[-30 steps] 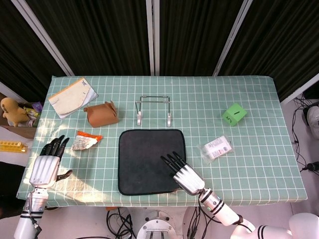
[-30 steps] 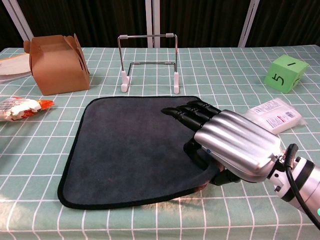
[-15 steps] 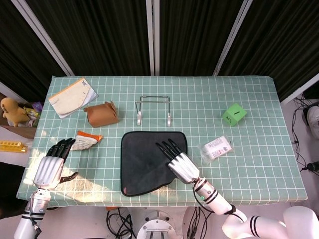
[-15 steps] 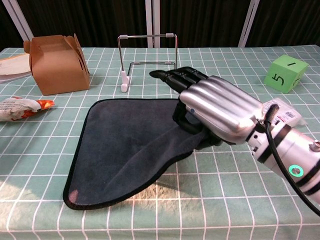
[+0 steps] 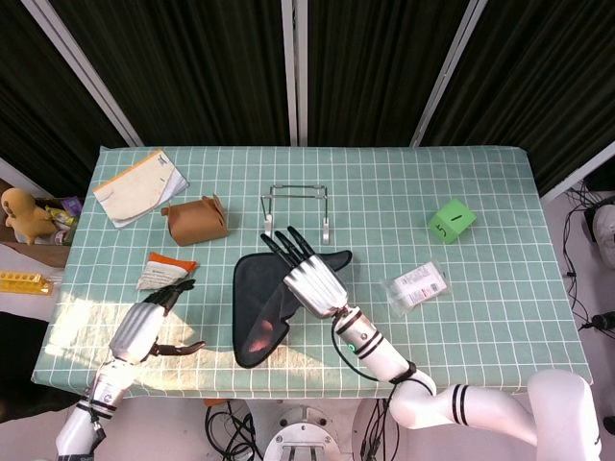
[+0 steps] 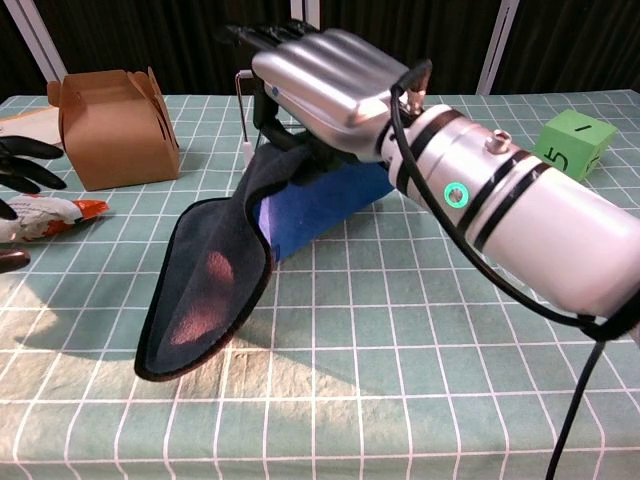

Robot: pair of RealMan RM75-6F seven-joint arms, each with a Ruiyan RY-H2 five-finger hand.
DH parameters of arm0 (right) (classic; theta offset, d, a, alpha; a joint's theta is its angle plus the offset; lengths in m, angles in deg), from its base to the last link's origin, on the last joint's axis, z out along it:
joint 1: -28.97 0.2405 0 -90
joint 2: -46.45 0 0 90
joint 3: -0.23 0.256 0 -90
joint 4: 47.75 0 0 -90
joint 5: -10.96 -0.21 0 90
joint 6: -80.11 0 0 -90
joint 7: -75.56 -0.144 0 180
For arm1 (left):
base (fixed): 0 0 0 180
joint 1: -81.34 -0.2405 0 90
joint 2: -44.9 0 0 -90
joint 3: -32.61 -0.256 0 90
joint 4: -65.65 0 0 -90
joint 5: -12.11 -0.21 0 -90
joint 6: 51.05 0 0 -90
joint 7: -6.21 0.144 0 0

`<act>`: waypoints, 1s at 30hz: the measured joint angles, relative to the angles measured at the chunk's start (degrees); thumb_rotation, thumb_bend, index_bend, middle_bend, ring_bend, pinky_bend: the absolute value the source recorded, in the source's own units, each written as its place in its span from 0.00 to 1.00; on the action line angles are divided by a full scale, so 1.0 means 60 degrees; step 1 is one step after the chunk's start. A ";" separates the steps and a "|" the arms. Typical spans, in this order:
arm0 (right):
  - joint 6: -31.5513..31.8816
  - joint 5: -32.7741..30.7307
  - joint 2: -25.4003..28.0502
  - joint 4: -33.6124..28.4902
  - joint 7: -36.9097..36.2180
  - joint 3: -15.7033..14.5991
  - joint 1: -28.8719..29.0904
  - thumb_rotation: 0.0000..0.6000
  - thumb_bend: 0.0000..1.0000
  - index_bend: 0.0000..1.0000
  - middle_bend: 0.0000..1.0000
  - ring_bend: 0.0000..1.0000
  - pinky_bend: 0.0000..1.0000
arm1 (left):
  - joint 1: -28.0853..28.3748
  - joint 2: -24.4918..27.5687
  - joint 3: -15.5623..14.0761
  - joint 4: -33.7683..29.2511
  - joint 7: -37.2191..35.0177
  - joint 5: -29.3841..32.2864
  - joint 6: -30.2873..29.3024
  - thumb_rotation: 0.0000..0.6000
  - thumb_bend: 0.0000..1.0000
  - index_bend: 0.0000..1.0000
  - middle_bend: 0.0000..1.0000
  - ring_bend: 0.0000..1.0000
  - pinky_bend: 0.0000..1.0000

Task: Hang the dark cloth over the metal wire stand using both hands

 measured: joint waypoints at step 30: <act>0.0204 -0.5160 0.0004 -0.0409 0.3208 0.1625 0.2794 1.00 0.45 0.98 0.00 0.00 0.00 | 0.0368 -0.3434 0.0959 0.0677 0.4445 0.1639 -0.1332 0.40 0.01 0.17 0.24 0.20 0.30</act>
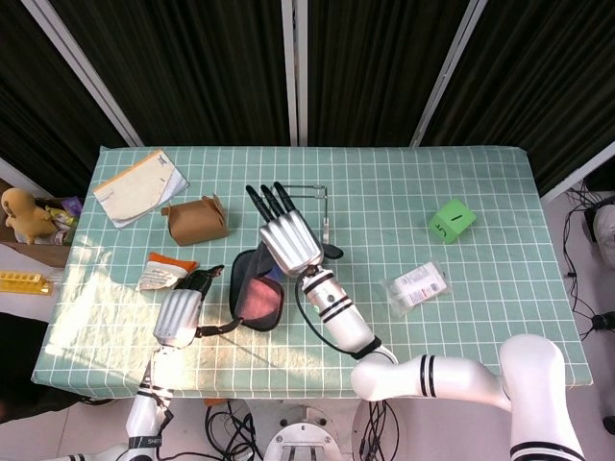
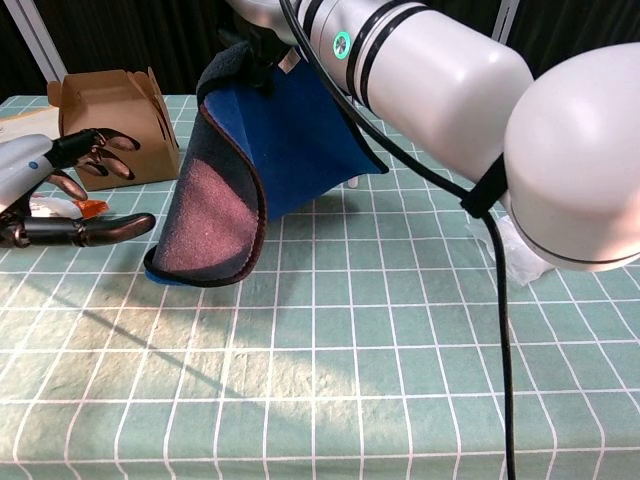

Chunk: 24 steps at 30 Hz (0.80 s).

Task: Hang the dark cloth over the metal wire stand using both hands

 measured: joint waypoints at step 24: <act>0.0479 -0.1733 -0.0076 0.1110 -0.0364 -0.0027 0.1412 1.00 0.45 0.98 0.00 0.00 0.00 | 0.0208 -0.2645 -0.0343 0.4476 0.1610 -0.2346 -0.1644 1.00 0.02 0.36 0.15 0.18 0.30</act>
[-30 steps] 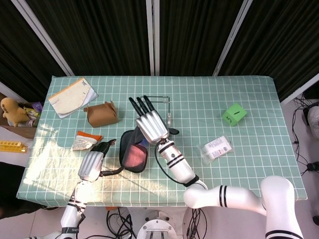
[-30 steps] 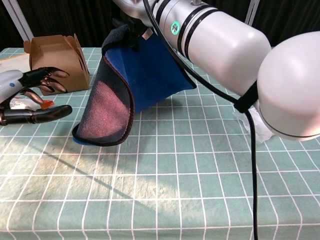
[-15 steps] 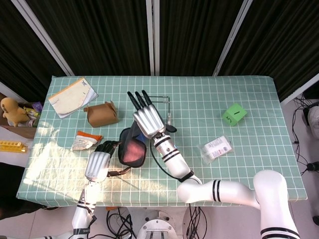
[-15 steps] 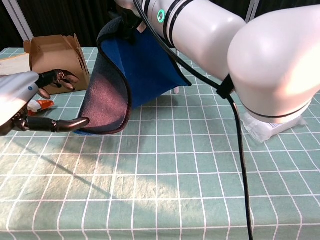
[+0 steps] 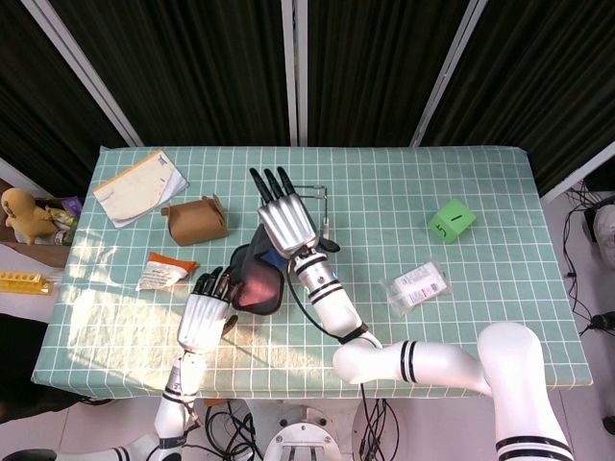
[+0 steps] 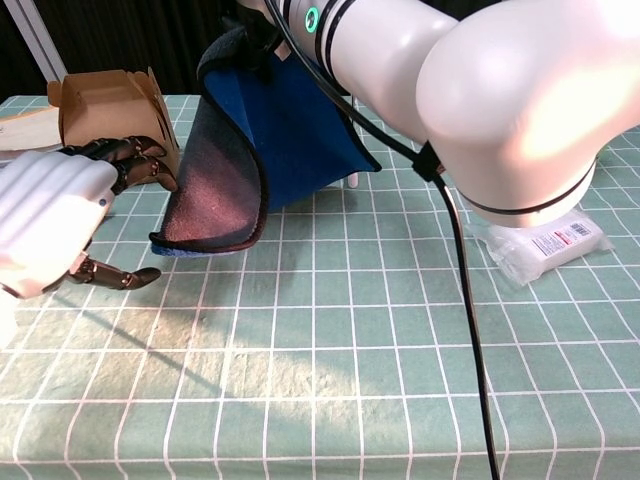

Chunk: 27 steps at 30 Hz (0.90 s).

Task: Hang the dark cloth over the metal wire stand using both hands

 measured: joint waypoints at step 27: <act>0.0263 -0.0526 0.0087 0.0254 -0.0405 -0.0441 0.0533 1.00 0.45 0.98 0.00 0.00 0.00 | 0.0718 -0.1466 -0.0313 0.3256 -0.1472 -0.1619 -0.0852 1.00 0.16 0.47 0.16 0.18 0.32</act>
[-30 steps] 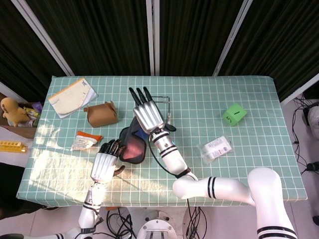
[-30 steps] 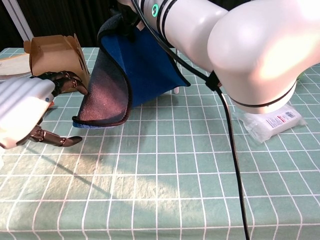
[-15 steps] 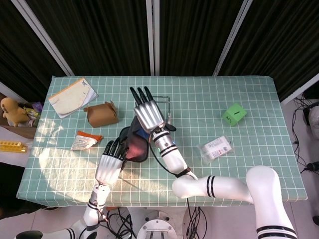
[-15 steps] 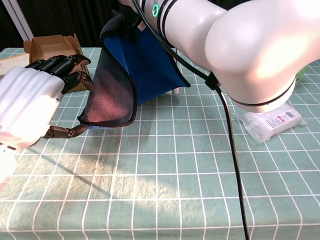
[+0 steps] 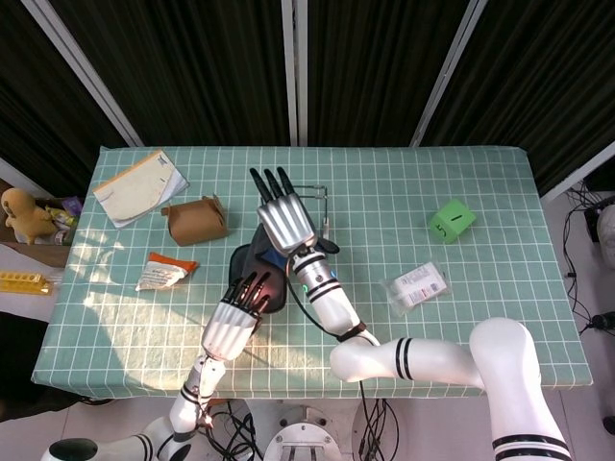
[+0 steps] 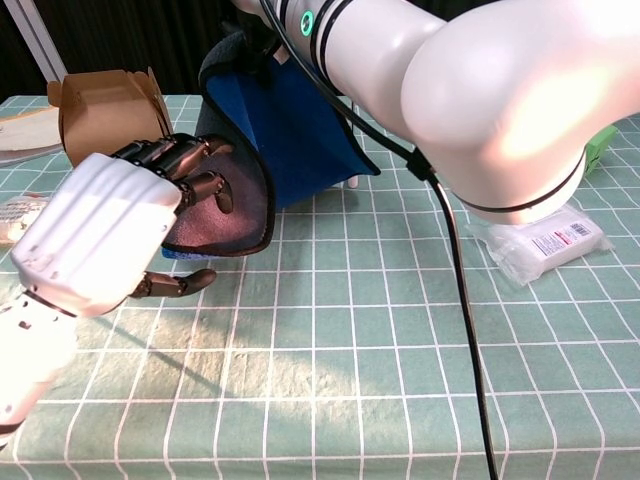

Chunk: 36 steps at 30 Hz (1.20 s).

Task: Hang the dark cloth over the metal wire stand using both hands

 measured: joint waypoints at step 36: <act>0.0261 -0.0151 0.0342 -0.0354 -0.0265 -0.0407 -0.0034 1.00 0.45 0.97 0.00 0.00 0.00 | -0.0121 0.1107 0.0346 -0.2437 -0.0366 0.1183 0.1010 1.00 0.54 0.78 0.29 0.29 0.39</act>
